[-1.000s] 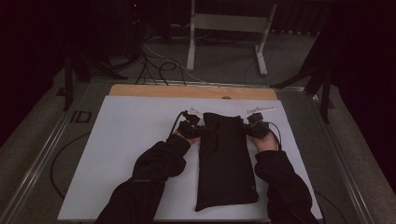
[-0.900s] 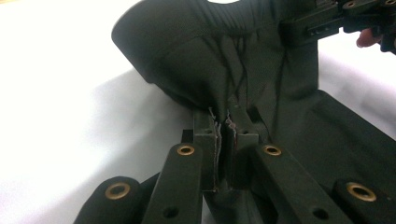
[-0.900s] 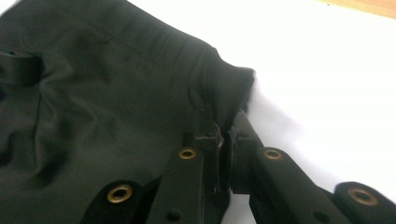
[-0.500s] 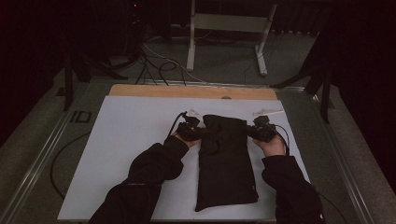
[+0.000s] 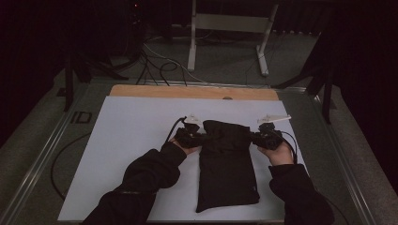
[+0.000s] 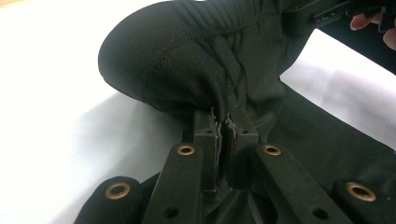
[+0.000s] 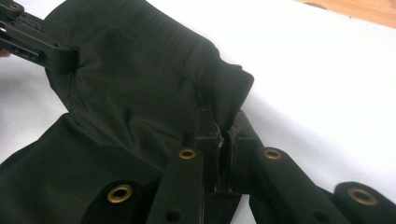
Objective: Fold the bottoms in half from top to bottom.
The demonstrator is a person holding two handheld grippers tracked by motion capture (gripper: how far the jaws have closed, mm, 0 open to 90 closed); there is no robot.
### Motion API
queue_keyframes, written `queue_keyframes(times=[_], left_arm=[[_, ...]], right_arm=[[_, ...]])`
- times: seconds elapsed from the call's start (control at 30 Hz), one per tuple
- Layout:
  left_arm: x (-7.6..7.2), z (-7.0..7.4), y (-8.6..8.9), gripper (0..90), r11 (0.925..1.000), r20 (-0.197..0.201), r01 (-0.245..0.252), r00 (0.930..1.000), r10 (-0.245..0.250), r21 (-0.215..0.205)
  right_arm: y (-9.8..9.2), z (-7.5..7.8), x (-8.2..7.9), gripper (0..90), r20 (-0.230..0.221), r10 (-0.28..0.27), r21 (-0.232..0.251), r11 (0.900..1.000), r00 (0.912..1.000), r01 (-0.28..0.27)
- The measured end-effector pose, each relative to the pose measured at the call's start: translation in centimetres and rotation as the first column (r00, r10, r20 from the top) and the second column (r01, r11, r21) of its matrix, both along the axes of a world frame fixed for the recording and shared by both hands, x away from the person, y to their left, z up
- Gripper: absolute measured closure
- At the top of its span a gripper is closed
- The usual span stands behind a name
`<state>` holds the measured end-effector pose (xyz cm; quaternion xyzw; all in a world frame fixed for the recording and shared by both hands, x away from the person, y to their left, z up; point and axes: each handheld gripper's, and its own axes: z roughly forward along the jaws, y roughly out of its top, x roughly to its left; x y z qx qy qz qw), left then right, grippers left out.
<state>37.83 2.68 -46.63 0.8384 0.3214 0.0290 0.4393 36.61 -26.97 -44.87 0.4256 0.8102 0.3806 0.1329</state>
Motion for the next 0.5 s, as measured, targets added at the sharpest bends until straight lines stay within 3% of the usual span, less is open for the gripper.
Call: queue_keyframes(times=[0.5], left_arm=[[-2.9, -0.6, -0.1, 85.7, 0.9987, 0.001, 0.052, 0.9987, -0.052, -0.002]], right_arm=[[-0.3, -0.2, -3.3, 85.6, -0.018, 0.027, -0.023, 0.999, 0.9995, -0.027]])
